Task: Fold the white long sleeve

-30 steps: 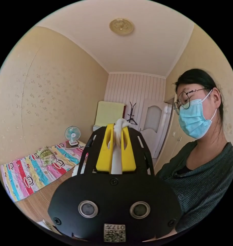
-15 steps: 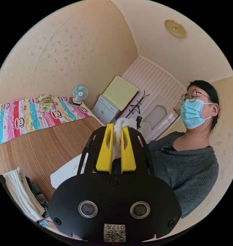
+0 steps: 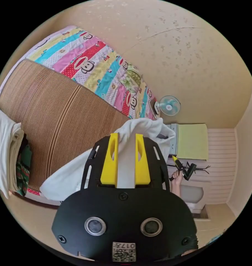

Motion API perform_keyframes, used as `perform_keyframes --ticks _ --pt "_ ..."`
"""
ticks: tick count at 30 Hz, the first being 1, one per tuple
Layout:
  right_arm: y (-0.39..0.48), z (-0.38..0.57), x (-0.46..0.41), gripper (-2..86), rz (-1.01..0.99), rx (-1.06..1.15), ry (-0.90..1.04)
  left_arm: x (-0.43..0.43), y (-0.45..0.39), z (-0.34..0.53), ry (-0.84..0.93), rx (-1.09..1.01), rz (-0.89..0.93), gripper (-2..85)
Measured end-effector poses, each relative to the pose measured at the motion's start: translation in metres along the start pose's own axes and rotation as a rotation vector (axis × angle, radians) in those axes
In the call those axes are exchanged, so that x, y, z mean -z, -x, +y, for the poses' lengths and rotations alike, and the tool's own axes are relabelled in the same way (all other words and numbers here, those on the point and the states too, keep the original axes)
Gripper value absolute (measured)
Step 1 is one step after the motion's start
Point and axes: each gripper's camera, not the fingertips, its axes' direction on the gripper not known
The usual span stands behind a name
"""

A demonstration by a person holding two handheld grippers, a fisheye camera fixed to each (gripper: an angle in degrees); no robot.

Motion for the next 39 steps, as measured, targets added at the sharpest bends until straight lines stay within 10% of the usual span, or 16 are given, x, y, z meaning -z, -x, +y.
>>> perform_keyframes --ticks 4,16,24,32,39 --pt "-0.015 0.007 -0.079 1.9 0.057 0.042 0.23 -0.034 0.056 0.0 -0.047 -0.022 -0.174 8.0" --pt "-0.076 0.055 -0.275 0.5 0.413 0.192 0.953 -0.21 0.215 0.03 0.625 -0.119 -0.512 5.6" --pt "-0.102 0.106 -0.203 0.4 0.337 0.013 0.839 -0.161 0.271 0.064 0.701 0.056 -0.51 0.5" --pt "-0.12 0.114 -0.166 0.4 0.151 -0.293 0.873 0.047 0.428 0.078 -0.176 0.8 0.219 9.9" --pt "-0.146 0.098 -0.134 0.4 0.123 -0.548 0.775 0.106 0.513 0.075 -0.425 1.18 0.306 13.6"
